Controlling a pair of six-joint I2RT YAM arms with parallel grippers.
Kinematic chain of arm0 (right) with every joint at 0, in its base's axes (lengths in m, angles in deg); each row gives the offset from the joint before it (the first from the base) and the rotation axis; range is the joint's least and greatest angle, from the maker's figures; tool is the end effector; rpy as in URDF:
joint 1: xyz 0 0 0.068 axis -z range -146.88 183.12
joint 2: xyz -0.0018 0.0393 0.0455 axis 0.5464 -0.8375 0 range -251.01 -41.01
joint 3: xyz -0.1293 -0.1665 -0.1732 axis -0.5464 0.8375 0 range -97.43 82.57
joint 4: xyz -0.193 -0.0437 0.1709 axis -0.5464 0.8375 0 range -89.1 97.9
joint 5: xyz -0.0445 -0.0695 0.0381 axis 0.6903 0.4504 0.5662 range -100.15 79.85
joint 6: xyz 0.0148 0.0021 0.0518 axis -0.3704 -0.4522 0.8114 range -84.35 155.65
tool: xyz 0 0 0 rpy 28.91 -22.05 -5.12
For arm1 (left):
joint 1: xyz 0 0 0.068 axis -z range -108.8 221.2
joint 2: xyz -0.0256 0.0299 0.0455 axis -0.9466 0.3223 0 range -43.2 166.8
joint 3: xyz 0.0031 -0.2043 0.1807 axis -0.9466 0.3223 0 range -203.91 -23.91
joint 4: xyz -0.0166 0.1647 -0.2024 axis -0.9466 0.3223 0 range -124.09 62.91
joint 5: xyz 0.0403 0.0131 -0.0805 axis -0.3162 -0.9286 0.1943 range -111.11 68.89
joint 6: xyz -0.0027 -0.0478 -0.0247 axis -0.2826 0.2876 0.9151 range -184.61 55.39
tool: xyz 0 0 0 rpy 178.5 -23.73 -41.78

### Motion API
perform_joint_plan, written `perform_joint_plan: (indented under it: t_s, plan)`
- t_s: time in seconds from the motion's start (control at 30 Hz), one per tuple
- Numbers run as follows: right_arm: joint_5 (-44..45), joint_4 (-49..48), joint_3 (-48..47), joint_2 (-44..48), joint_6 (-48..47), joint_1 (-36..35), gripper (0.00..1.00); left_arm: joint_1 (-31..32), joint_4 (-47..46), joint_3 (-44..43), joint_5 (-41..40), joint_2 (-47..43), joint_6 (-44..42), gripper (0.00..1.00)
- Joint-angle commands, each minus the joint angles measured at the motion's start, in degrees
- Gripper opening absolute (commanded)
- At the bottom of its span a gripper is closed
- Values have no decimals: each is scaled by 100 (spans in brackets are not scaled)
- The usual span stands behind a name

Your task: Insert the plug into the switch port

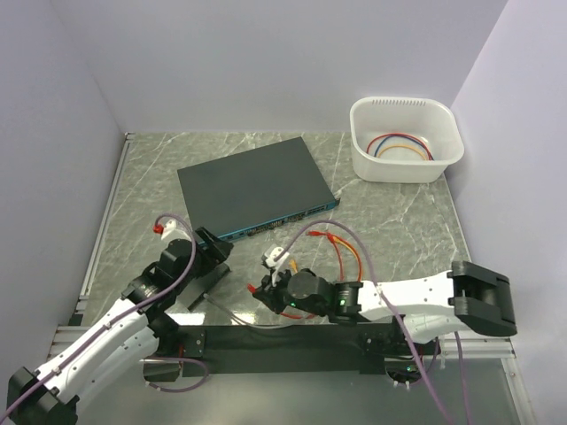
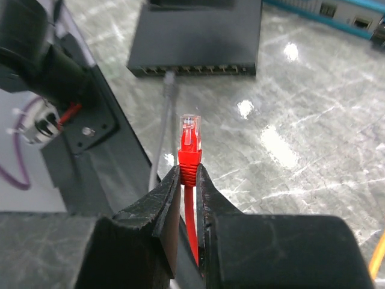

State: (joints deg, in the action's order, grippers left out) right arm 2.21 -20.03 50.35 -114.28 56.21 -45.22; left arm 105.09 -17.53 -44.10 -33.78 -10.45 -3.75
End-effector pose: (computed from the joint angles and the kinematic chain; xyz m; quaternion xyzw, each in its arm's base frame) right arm 0.0621 0.2632 0.2133 -0.3397 0.7433 0.3753 0.4373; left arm 0.1250 -0.0746 0.2087 -0.2542 0.8202 -0.3061 0.4110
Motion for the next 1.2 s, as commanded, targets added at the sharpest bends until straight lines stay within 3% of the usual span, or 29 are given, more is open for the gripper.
perform_joint_plan:
  t_s: [0.0, 0.2, 0.33, 0.53, 1.17]
  plan:
    - [135, 307, -607, -327, 27, 21, 0, -5, 795, -319, -1000, 21, 540, 85]
    - [197, 931, -1434, -1319, -78, 21, 0, -285, 1614, -434, -1660, -208, 963, 92]
    - [206, 1459, -2076, -1988, -69, 21, 0, -1004, 1447, -293, -1117, -331, 648, 93]
    - [100, 2013, -2841, -2752, 10, 48, 0, -1595, 1061, -196, -501, 11, 427, 93]
    - [-93, 2356, -3843, -3808, 150, 223, 0, -2431, -134, 340, 422, 504, -109, 90]
